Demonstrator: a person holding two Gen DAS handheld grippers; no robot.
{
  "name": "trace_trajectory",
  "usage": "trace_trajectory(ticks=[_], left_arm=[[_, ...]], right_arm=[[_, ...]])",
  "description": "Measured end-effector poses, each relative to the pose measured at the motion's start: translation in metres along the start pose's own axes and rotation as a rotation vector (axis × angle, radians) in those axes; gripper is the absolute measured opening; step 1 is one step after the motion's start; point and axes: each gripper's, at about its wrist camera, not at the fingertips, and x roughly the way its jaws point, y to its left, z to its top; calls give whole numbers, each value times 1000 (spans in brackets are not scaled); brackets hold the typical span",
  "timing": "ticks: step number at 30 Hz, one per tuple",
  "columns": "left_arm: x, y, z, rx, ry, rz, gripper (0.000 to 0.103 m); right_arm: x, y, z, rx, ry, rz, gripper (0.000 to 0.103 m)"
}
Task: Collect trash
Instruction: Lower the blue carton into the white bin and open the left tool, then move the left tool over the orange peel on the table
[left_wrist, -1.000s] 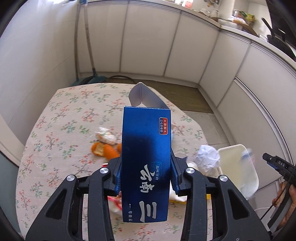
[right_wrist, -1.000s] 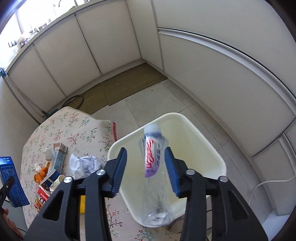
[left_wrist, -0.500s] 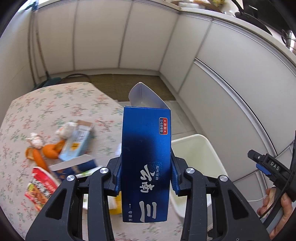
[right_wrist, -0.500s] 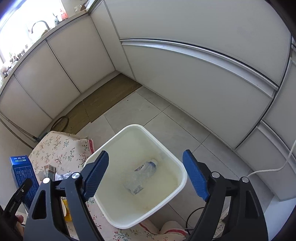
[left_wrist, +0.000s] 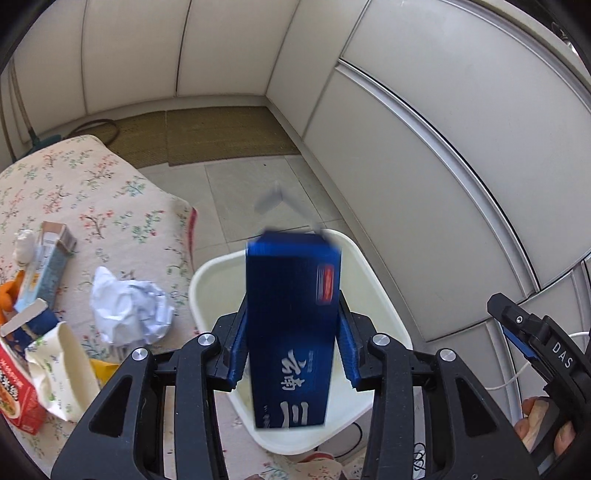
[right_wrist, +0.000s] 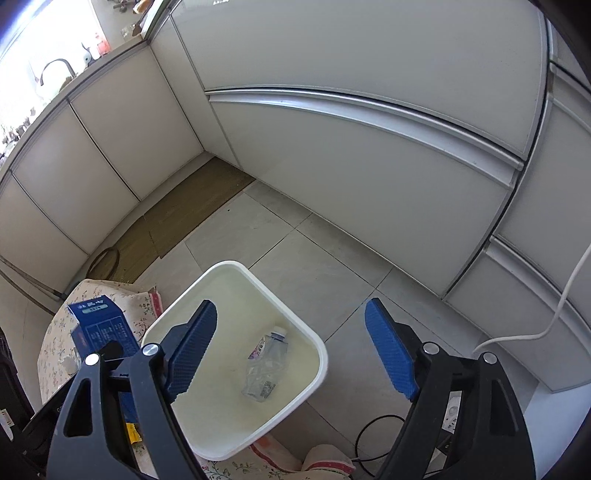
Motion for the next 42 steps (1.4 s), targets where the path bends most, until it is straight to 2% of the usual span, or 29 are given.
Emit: trace_trajectory(ticks=[5,7,11,20,26,34,42], left_arm=[[2,-1,-3,-6,-10,16,66],[0,2,-3,-10,-15,30,71],[-10,11,-5,-22,-50,76,88],[-41,38,-16,-22,-106,198,92],[-66,67,-22,-48,-128,241,95],[-92,119,-35,-131,-125,280,96],[-117,168,-48,-185,-125,348,96]], right_arm=[[0,-4,1,17,-2,-5,83],[2,-3,1,11,0,-5,83],[2,8,-4,-16,5,1,84],[-1,50,-22,-127,7,30,85],[-7,90,-37,-211,-15,74,89],[-8,152,-66,-374,-18,105,91],[-10,207,-90,-475,-18,146,93]])
